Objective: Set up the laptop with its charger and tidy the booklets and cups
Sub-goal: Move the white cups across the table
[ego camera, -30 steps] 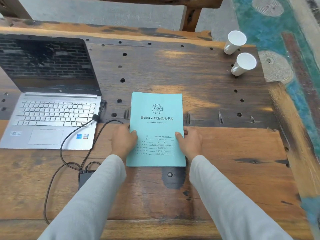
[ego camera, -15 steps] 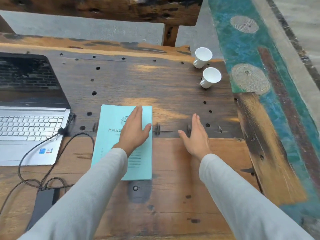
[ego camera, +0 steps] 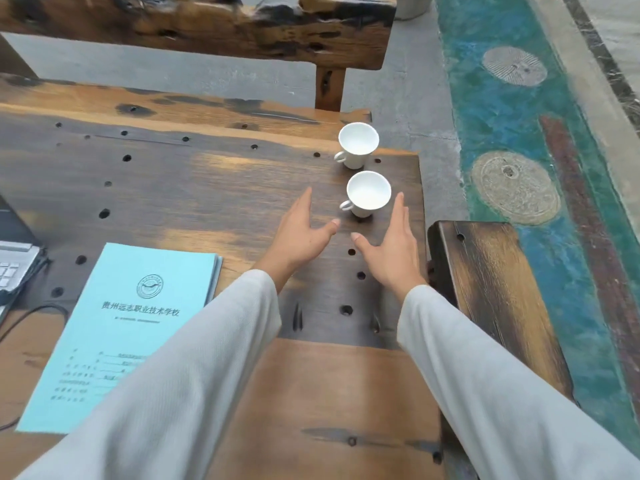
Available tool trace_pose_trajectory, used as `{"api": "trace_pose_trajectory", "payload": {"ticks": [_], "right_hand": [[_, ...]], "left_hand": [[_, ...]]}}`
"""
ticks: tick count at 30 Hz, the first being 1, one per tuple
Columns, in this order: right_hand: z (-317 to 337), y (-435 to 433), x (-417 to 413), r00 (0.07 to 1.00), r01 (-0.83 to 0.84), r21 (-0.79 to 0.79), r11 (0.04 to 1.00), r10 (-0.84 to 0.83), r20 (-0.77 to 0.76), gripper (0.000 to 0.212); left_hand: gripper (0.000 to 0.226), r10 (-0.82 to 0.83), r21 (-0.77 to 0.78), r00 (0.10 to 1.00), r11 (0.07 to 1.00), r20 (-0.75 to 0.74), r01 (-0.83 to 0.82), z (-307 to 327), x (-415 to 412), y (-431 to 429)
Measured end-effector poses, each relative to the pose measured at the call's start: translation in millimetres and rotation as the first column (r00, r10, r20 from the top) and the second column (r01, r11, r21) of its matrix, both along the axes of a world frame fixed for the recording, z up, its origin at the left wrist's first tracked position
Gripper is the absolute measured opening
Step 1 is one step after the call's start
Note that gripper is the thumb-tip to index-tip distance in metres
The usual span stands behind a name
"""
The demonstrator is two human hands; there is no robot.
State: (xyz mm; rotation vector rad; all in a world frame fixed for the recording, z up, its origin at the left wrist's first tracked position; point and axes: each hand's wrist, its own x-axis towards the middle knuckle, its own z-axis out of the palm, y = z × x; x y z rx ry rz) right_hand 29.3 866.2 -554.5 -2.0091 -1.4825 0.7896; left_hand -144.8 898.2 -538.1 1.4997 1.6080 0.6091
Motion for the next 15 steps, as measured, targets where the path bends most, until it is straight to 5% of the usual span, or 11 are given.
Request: {"api": "trace_pose_trajectory", "payload": {"ticks": [9, 15], "right_hand": [[-26.7, 68.9, 9.6, 0.994, 0.033, 0.008, 0.999, -0.032, -0.104, 0.116], [-31.0, 75.5, 2.6, 0.990, 0.078, 0.006, 0.997, -0.077, -0.122, 0.105]], "left_hand": [[0.092, 0.162, -0.232, 0.948, 0.968, 0.274, -0.099, -27.7, 59.5, 61.5], [0.032, 0.255, -0.264, 0.843, 0.954, 0.474, -0.141, -26.7, 72.6, 55.4]]}}
